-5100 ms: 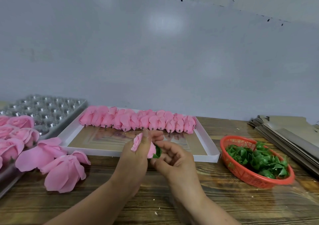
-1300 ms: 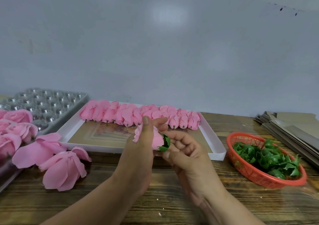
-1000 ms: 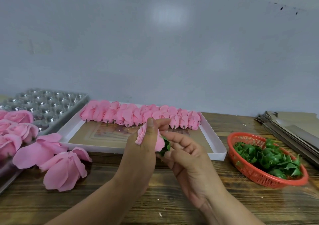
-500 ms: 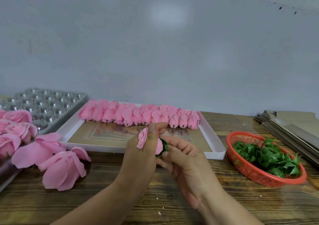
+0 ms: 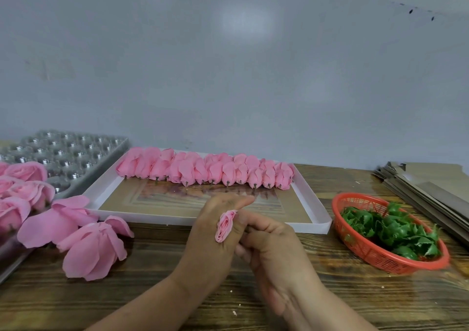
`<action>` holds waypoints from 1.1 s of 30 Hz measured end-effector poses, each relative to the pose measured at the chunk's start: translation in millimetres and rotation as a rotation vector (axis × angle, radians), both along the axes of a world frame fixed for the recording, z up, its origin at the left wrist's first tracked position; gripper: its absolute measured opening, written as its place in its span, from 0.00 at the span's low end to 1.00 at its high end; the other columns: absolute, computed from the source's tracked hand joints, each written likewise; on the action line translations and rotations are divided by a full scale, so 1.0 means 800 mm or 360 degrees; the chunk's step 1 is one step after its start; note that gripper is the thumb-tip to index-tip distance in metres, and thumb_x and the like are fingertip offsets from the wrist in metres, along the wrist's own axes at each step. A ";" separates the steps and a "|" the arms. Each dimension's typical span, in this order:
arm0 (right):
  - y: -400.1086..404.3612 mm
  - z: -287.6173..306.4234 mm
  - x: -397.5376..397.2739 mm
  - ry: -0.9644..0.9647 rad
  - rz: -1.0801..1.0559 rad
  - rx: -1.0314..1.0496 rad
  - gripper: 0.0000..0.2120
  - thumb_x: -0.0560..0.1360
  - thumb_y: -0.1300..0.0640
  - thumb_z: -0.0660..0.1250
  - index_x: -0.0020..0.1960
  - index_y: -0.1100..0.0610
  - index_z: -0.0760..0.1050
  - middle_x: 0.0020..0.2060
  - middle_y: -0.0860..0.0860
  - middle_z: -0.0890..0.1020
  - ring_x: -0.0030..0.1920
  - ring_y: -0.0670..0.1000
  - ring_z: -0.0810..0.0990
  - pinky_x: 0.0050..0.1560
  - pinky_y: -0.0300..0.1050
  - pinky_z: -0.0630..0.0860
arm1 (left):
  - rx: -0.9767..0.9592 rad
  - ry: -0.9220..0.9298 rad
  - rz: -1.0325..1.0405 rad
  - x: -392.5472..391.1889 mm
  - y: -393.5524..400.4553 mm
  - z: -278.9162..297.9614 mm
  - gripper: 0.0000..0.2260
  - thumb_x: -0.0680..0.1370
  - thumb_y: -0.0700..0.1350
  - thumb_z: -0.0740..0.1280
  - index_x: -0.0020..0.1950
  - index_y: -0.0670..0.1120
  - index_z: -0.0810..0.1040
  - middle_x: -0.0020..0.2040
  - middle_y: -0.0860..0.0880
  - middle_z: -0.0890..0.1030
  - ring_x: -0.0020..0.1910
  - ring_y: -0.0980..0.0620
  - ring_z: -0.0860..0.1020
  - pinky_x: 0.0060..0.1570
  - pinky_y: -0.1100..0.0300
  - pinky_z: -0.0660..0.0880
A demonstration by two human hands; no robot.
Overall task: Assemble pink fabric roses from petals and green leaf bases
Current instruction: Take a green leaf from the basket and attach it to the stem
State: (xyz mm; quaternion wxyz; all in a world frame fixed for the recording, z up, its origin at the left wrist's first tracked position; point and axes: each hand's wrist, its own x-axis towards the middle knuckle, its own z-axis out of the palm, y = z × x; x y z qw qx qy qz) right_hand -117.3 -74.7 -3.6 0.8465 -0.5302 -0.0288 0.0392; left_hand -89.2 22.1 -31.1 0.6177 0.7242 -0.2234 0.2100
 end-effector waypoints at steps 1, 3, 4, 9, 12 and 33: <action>-0.002 -0.001 0.001 0.0007 0.0010 0.0035 0.20 0.70 0.80 0.56 0.39 0.64 0.83 0.36 0.60 0.84 0.35 0.51 0.84 0.31 0.36 0.77 | 0.0006 0.0020 0.0002 0.000 -0.001 0.000 0.09 0.75 0.52 0.61 0.52 0.63 0.77 0.54 0.57 0.77 0.55 0.68 0.75 0.52 0.78 0.66; -0.005 -0.002 0.005 0.0019 0.0058 0.0087 0.17 0.69 0.79 0.58 0.44 0.67 0.82 0.40 0.62 0.83 0.36 0.53 0.84 0.32 0.38 0.79 | -0.0022 0.0108 0.0004 -0.002 0.001 0.004 0.08 0.77 0.54 0.60 0.51 0.64 0.77 0.54 0.57 0.78 0.53 0.70 0.75 0.50 0.79 0.66; -0.005 -0.003 0.007 0.0022 0.0087 0.0098 0.15 0.69 0.78 0.59 0.47 0.68 0.81 0.42 0.63 0.82 0.38 0.54 0.84 0.34 0.39 0.80 | -0.0044 0.0168 -0.0002 -0.002 0.002 0.007 0.07 0.78 0.57 0.59 0.50 0.65 0.77 0.55 0.56 0.79 0.53 0.70 0.75 0.48 0.80 0.67; -0.011 -0.009 0.011 -0.0013 0.0011 -0.0044 0.12 0.62 0.68 0.70 0.46 0.67 0.78 0.35 0.61 0.83 0.31 0.53 0.83 0.31 0.39 0.80 | -0.0387 0.0520 -0.0142 -0.001 0.008 0.016 0.15 0.74 0.69 0.55 0.44 0.69 0.81 0.51 0.56 0.83 0.49 0.63 0.80 0.42 0.70 0.76; -0.009 -0.009 0.010 -0.0177 -0.0109 -0.0261 0.09 0.65 0.74 0.70 0.42 0.64 0.78 0.33 0.59 0.83 0.31 0.52 0.82 0.33 0.39 0.79 | -0.0636 0.0721 -0.0219 0.001 0.007 0.017 0.19 0.69 0.66 0.56 0.47 0.63 0.83 0.51 0.52 0.84 0.48 0.53 0.83 0.44 0.58 0.80; -0.032 -0.005 0.016 -0.1600 -0.0496 -0.1885 0.14 0.70 0.53 0.69 0.54 0.58 0.80 0.44 0.50 0.83 0.44 0.47 0.80 0.45 0.39 0.76 | -0.1348 0.1757 -0.1089 0.013 0.006 0.015 0.26 0.78 0.66 0.50 0.65 0.53 0.76 0.51 0.43 0.84 0.45 0.45 0.84 0.51 0.46 0.78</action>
